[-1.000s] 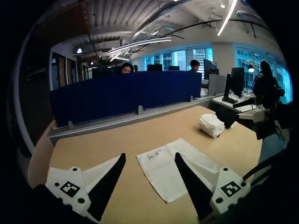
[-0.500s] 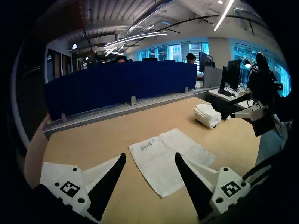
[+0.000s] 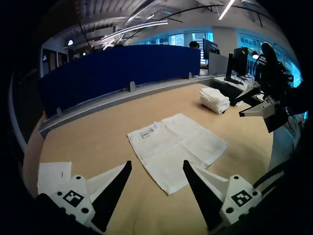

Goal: Fold towel

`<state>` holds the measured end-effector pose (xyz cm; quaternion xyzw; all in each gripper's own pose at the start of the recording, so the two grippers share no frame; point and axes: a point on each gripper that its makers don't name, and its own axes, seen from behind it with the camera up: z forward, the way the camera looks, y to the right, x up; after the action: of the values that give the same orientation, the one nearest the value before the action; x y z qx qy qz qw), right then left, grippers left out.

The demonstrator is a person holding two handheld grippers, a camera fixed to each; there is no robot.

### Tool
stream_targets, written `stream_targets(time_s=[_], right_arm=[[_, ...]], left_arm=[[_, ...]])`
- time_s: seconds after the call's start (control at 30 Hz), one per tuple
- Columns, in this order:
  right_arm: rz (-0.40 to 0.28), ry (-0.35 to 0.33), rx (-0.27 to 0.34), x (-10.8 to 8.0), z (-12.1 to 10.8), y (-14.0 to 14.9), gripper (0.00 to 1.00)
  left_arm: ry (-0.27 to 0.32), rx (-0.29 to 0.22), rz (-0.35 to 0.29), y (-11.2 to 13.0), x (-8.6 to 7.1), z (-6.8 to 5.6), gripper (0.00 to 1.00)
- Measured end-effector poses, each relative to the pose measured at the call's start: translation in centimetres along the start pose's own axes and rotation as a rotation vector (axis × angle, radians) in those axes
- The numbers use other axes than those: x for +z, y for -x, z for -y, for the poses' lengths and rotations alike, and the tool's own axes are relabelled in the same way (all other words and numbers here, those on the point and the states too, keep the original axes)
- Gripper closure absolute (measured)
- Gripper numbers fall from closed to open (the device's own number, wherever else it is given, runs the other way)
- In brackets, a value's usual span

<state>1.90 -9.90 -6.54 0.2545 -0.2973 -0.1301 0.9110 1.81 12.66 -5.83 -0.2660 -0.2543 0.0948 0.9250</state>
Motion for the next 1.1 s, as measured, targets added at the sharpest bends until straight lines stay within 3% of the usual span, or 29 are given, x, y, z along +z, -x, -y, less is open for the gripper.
stream_targets(time_s=[0.43,0.8,1.1], right_arm=[[0.069,-0.022,0.018,3.3,1.1,5.1,0.01],[0.120,-0.049,0.017,4.7,2.1,8.5,0.00],[0.150,-0.055,0.007,5.6,2.8,10.7,0.01]], left_arm=[[0.040,0.007,0.104,5.5,3.2,-1.5,0.02],[0.073,-0.008,0.179,8.9,4.8,-2.2,0.02],[0.079,0.008,0.218,10.8,6.0,-2.4,0.02]])
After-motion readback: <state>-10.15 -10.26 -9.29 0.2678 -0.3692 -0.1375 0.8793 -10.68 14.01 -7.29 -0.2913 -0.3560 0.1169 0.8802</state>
